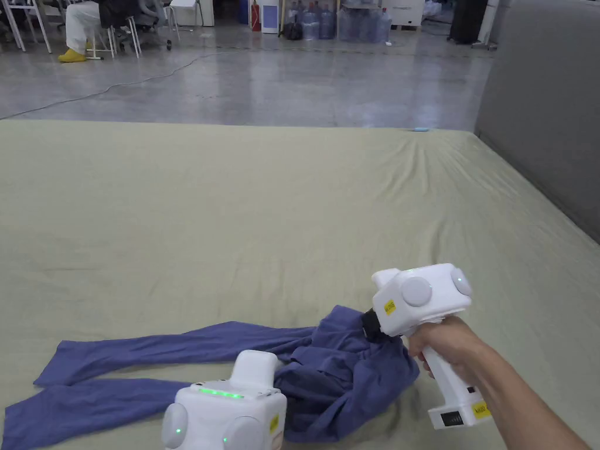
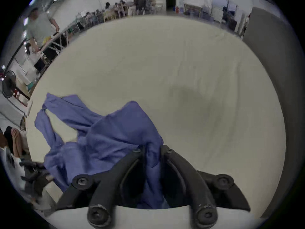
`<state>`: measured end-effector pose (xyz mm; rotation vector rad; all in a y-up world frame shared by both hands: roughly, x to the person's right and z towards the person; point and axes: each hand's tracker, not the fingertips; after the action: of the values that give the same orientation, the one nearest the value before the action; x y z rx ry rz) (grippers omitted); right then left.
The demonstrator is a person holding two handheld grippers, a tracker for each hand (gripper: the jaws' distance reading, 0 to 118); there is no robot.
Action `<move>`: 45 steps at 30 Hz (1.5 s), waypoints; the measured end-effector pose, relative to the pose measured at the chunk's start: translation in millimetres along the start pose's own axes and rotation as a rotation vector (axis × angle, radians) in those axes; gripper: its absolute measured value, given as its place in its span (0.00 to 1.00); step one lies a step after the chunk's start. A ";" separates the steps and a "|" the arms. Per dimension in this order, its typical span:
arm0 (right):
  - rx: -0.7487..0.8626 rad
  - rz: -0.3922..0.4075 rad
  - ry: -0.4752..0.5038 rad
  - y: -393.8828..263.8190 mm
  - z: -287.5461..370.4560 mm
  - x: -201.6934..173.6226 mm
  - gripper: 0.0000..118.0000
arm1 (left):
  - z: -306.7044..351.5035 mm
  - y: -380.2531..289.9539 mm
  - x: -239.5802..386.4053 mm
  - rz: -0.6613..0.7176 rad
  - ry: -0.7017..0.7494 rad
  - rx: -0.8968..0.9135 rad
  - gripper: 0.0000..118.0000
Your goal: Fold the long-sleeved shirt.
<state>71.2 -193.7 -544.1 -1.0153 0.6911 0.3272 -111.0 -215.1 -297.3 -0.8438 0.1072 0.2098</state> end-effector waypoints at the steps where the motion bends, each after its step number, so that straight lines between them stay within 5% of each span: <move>1: 0.055 -0.018 0.011 -3.0 13.6 2.0 0.09 | 8.3 3.5 -5.6 0.013 0.007 0.037 0.01; 3: 0.175 -0.090 0.071 -11.2 45.9 7.0 0.09 | 33.3 13.7 -20.5 0.071 0.047 0.116 0.01; 12: 0.544 -0.174 0.107 -0.1 152.3 -15.9 0.09 | 144.5 111.5 -96.1 0.195 0.075 0.433 0.01; 20: 0.718 -0.146 0.134 141.4 271.2 -51.7 0.09 | 242.0 301.1 -104.5 0.042 0.174 0.652 0.01; 25: 0.839 -0.042 -0.034 244.0 342.3 -67.7 0.09 | 284.8 413.6 -107.6 0.046 0.200 0.639 0.01; 30: 0.924 -0.050 -0.052 290.8 373.0 -65.0 0.09 | 302.8 436.9 -90.0 0.063 0.217 0.678 0.01; 36: 0.928 -0.061 -0.074 284.3 329.6 -48.5 0.09 | 250.2 415.0 -87.3 0.052 0.189 0.633 0.01; 45: 0.569 -0.223 -0.036 146.2 89.5 -11.8 0.09 | 38.1 276.1 -122.7 0.099 0.148 0.244 0.01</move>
<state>15.2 -42.2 -602.8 -0.5324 0.5837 -0.0504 -292.5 -25.7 -451.8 -0.6108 0.3074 0.2227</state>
